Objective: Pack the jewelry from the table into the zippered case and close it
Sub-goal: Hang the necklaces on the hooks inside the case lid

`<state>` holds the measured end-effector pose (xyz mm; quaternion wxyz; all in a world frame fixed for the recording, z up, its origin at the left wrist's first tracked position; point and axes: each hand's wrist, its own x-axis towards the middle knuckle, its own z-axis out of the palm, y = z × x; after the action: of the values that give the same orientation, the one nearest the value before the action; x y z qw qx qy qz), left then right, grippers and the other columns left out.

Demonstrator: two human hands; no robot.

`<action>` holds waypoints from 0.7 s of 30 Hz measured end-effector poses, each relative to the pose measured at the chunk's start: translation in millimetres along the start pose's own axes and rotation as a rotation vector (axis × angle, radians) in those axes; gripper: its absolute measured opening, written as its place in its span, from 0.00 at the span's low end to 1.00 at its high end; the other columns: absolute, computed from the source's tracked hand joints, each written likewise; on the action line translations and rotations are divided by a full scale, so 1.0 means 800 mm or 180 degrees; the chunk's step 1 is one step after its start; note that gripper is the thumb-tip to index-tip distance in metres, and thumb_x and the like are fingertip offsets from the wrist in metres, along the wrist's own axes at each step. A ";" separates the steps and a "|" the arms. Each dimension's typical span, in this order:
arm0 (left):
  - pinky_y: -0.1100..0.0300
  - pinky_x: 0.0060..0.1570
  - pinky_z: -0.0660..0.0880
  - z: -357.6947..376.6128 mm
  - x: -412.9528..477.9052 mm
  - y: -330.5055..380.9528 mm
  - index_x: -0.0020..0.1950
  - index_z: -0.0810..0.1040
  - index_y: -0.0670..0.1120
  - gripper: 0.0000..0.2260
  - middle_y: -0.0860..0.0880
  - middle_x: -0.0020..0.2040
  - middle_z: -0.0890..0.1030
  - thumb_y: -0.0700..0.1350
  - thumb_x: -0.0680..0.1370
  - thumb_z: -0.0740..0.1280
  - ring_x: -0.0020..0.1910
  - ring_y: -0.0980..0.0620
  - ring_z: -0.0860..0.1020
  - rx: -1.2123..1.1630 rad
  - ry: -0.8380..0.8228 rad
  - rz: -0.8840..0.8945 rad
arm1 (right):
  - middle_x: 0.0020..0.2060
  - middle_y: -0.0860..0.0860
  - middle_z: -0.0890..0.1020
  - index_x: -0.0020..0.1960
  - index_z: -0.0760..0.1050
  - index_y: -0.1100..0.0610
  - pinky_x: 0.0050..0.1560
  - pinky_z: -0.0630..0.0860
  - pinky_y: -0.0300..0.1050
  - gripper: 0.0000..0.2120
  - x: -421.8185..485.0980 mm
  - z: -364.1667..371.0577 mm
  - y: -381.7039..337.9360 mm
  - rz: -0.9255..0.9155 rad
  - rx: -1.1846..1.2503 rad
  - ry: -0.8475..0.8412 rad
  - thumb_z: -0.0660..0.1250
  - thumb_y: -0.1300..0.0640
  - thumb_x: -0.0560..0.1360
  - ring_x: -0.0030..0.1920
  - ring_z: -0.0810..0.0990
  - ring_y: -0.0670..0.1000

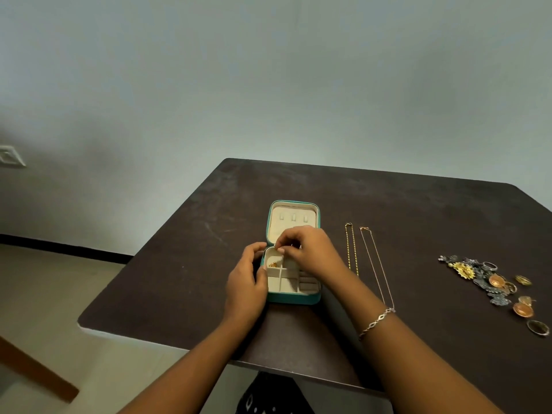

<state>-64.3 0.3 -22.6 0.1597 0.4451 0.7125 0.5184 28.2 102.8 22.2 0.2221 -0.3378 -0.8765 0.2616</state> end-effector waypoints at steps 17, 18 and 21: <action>0.48 0.54 0.75 0.006 0.001 -0.005 0.65 0.65 0.52 0.19 0.50 0.59 0.76 0.36 0.77 0.58 0.55 0.51 0.76 0.0169 0.0064 -0.0045 | 0.47 0.54 0.75 0.53 0.78 0.57 0.40 0.68 0.45 0.08 0.024 0.016 -0.026 -0.0568 -0.1756 -0.0733 0.64 0.59 0.75 0.48 0.69 0.52; 0.48 0.54 0.75 0.006 0.001 -0.004 0.66 0.65 0.52 0.20 0.50 0.59 0.76 0.36 0.77 0.58 0.55 0.50 0.76 0.0175 0.0065 -0.0065 | 0.45 0.53 0.75 0.52 0.79 0.56 0.40 0.67 0.45 0.08 0.024 0.016 -0.024 -0.0590 -0.1713 -0.0754 0.64 0.59 0.75 0.47 0.69 0.51; 0.49 0.53 0.74 0.006 0.001 -0.003 0.66 0.65 0.51 0.20 0.49 0.58 0.77 0.35 0.77 0.58 0.54 0.49 0.76 0.0205 0.0081 -0.0092 | 0.42 0.52 0.74 0.51 0.79 0.55 0.39 0.67 0.45 0.08 0.023 0.014 -0.020 -0.0572 -0.1601 -0.0788 0.64 0.58 0.75 0.45 0.68 0.50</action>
<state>-62.5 3.1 -26.4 0.1437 0.4331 0.7371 0.4984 2.1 102.2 27.2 0.0450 -0.2687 -0.9606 0.0546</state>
